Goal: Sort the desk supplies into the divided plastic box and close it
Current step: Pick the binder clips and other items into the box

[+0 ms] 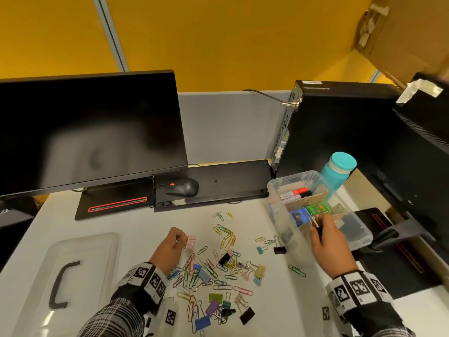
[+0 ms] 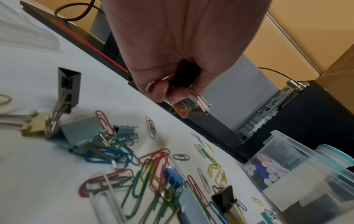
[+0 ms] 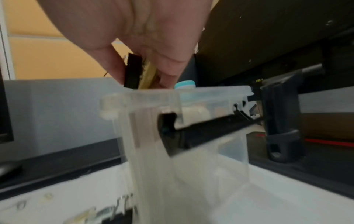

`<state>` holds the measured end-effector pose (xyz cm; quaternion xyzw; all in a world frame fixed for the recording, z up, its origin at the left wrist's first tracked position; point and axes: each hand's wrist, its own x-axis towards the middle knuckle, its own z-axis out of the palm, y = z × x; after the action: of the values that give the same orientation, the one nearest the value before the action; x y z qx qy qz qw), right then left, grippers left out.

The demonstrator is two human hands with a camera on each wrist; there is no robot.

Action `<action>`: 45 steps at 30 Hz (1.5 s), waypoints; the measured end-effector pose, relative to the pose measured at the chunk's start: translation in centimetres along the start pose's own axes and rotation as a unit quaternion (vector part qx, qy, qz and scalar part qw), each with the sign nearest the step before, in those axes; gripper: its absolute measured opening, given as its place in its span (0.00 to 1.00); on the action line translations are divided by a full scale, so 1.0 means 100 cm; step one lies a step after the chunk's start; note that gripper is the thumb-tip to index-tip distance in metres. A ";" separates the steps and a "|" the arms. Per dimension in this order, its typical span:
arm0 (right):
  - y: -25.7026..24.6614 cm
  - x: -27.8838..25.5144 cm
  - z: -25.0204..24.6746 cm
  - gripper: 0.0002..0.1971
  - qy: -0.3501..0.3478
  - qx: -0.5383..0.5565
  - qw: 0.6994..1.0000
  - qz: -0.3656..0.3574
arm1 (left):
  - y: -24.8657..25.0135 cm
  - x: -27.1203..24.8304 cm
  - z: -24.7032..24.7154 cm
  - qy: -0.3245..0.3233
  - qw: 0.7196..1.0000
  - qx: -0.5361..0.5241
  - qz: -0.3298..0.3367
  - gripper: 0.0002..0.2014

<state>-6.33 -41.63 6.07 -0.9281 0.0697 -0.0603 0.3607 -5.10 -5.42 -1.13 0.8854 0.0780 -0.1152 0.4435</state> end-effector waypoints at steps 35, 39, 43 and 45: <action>-0.063 -0.001 0.102 0.19 -0.357 0.199 0.912 -0.034 | 0.068 -0.032 0.017 -0.142 0.975 -0.169 0.034 0.12; -0.059 -0.002 0.102 0.20 -0.372 0.226 0.900 -0.025 | 0.060 -0.031 0.014 -0.135 0.981 -0.128 0.064 0.09; -0.054 -0.002 0.100 0.17 -0.358 0.208 0.909 -0.039 | 0.051 -0.028 0.016 -0.094 0.990 -0.086 0.058 0.03; -0.052 -0.002 0.099 0.16 -0.349 0.185 0.918 -0.038 | 0.042 -0.027 0.018 -0.081 0.995 -0.021 0.052 0.05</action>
<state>-4.52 -31.27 2.36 -0.8089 -0.1089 0.2420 0.5246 -6.94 -9.43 1.82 0.8666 -0.0022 -0.1616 0.4721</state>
